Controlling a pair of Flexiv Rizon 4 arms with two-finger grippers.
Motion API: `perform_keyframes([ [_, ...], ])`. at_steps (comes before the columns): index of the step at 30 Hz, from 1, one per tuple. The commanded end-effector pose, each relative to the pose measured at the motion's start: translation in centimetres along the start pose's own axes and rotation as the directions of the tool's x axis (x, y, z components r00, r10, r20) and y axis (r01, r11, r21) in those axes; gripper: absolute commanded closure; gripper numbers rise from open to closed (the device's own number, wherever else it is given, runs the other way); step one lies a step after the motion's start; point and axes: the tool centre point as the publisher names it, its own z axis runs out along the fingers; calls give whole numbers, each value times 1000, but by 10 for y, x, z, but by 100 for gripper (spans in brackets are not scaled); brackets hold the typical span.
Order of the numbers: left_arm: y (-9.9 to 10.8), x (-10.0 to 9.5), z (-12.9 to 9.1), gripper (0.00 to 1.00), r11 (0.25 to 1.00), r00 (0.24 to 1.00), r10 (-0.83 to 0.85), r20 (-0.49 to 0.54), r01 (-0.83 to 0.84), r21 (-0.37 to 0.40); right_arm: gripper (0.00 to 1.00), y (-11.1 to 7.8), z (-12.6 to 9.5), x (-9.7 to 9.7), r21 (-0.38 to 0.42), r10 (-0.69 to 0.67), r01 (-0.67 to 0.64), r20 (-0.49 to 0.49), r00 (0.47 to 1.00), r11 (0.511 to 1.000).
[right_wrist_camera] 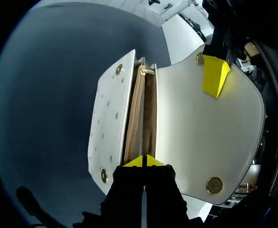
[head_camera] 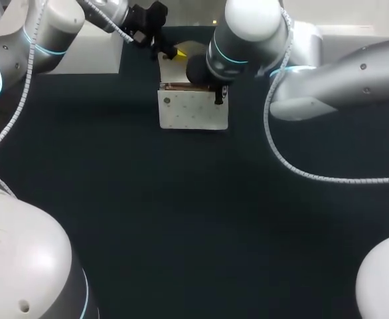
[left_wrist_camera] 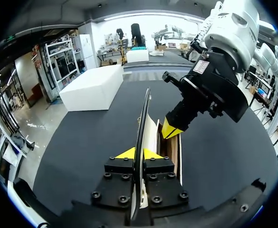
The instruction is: Pick up the bag, open it, inspect its contents, close it, and place it on the opposite side
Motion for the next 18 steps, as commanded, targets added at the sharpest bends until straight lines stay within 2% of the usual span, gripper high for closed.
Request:
perform_keyframes([
  [1, 0, 1, 1, 100, 1000, 1000, -5, 5, 5, 11, 100, -1, -4, 9, 1, 4, -4, 2, 1000, 1000],
  [9, -4, 6, 1, 100, 1000, 1000, -4, 4, 4, 11, 100, -3, -8, 13, -3, 16, -16, 6, 1000, 1000],
  [18, -12, 16, 0, 100, 999, 999, 28, -16, -27, 27, 100, -2, -1, 2, -5, 7, -7, 14, 1000, 1000],
])
